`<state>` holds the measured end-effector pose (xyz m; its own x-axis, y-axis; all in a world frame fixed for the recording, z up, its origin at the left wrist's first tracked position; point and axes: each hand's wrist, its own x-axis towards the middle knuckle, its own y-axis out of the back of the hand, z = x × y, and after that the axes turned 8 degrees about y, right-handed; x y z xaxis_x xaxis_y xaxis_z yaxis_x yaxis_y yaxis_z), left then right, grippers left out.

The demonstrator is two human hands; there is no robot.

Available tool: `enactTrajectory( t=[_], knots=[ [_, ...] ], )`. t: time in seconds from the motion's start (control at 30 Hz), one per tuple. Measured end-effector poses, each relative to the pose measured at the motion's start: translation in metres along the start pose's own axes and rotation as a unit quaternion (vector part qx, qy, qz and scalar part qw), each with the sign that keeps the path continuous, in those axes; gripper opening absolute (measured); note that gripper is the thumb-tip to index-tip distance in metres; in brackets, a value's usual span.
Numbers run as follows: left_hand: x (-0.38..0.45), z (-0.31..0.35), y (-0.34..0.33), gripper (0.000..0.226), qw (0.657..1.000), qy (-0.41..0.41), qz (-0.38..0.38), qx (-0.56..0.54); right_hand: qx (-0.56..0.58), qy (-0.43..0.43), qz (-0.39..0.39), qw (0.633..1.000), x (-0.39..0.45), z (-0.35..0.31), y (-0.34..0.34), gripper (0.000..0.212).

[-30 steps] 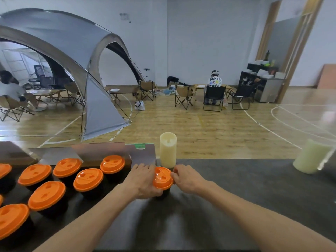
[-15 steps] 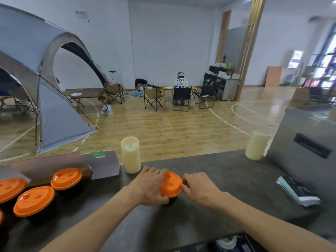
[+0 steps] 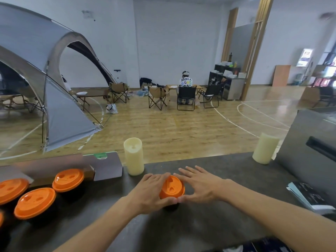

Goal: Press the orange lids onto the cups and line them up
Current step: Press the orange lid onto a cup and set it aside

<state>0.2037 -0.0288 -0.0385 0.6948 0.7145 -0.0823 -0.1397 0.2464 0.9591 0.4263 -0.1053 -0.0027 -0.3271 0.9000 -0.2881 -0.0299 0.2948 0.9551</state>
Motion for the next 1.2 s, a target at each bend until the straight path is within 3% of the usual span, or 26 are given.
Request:
enactTrajectory(
  t=[0.17, 0.3, 0.47, 0.6, 0.73, 1.0, 1.13, 1.2],
  knots=[
    [0.001, 0.002, 0.002, 0.102, 1.000, -0.006, 0.000, -0.006, -0.013, 0.044, -0.009, 0.999, 0.015, 0.014, 0.009, 0.096],
    [-0.001, 0.002, -0.003, 0.102, 1.000, -0.002, 0.020, -0.007, -0.032, 0.053, 0.039, 0.997, 0.014, 0.016, -0.006, 0.091],
    [-0.006, 0.005, -0.006, 0.099, 0.999, -0.007, 0.047, -0.014, -0.074, 0.028, 0.171, 0.982, -0.005, -0.006, -0.035, 0.075],
    [-0.007, 0.009, -0.003, 0.098, 0.998, -0.012, 0.067, -0.002, -0.165, -0.018, 0.341, 0.925, -0.011, -0.039, -0.061, 0.056],
    [-0.009, 0.012, -0.002, 0.096, 0.998, -0.012, 0.060, 0.000, -0.143, -0.039, 0.415, 0.898, -0.012, -0.058, -0.073, 0.033],
    [-0.005, 0.013, 0.003, 0.084, 0.998, -0.020, 0.056, 0.038, -0.088, 0.023, 0.435, 0.896, -0.021, -0.071, -0.071, 0.031],
    [-0.002, 0.007, -0.001, 0.092, 0.999, -0.008, 0.034, 0.010, -0.013, 0.043, 0.339, 0.940, -0.036, -0.059, -0.066, 0.048],
    [-0.001, 0.004, -0.008, 0.095, 0.999, 0.007, 0.029, -0.029, 0.037, 0.028, 0.319, 0.946, -0.041, -0.049, -0.060, 0.043]
  ],
)
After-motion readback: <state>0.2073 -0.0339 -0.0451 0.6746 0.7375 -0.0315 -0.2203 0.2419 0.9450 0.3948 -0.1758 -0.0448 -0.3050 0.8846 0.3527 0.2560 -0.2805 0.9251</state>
